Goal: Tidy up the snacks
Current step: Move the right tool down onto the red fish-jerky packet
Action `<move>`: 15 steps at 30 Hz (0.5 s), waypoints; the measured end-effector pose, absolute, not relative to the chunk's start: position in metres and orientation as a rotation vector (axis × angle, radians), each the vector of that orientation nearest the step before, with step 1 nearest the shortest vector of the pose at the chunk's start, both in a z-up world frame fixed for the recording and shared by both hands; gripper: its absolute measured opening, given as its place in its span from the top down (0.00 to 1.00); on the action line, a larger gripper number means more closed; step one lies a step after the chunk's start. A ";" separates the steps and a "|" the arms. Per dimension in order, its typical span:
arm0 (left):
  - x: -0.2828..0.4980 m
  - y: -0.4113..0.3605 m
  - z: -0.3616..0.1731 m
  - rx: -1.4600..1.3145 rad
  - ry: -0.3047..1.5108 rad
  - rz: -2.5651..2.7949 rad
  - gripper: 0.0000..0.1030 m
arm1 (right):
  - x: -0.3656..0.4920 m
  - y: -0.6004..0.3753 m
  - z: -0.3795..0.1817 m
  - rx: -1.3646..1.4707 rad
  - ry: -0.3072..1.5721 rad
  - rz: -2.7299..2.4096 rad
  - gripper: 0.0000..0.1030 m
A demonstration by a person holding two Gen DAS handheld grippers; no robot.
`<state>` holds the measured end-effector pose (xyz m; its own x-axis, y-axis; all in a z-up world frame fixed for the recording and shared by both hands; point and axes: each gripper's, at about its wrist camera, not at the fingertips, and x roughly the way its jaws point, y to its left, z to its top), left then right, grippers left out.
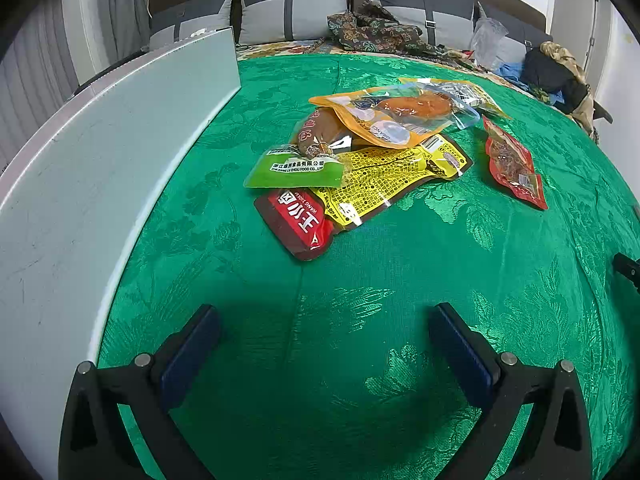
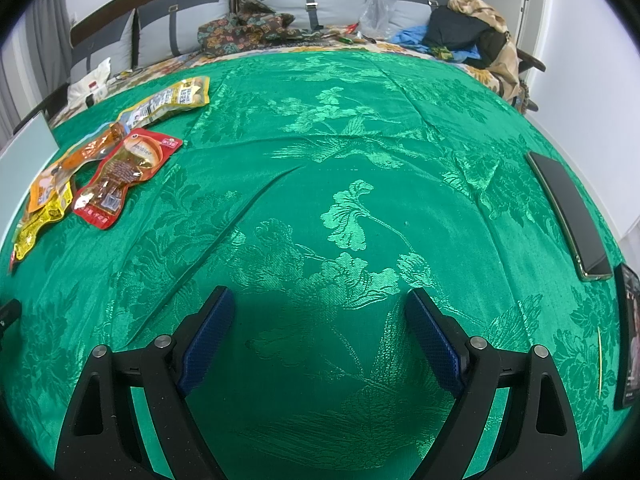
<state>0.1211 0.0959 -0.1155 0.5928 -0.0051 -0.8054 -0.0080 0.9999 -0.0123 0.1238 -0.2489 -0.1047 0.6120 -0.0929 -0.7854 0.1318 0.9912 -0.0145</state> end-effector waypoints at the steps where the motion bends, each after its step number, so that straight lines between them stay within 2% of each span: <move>1: 0.121 0.096 -0.116 -0.015 0.937 0.002 0.00 | 0.124 -0.249 -0.105 0.048 0.903 -0.130 0.12; 7: 0.121 0.096 -0.116 -0.015 0.937 0.002 0.00 | 0.159 -0.235 -0.090 0.223 1.008 -0.081 0.14; 12: 0.121 0.095 -0.116 -0.015 0.936 0.001 0.00 | 0.219 -0.180 -0.073 0.414 1.042 0.055 0.14; 15: 0.121 0.095 -0.116 -0.015 0.936 0.001 0.00 | 0.251 -0.142 -0.079 0.400 1.085 0.066 0.14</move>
<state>0.1206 0.0953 -0.1155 0.5927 -0.0052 -0.8054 -0.0075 0.9999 -0.0119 0.2512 -0.1425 -0.0795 0.4725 0.2458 -0.8463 0.1419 0.9266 0.3484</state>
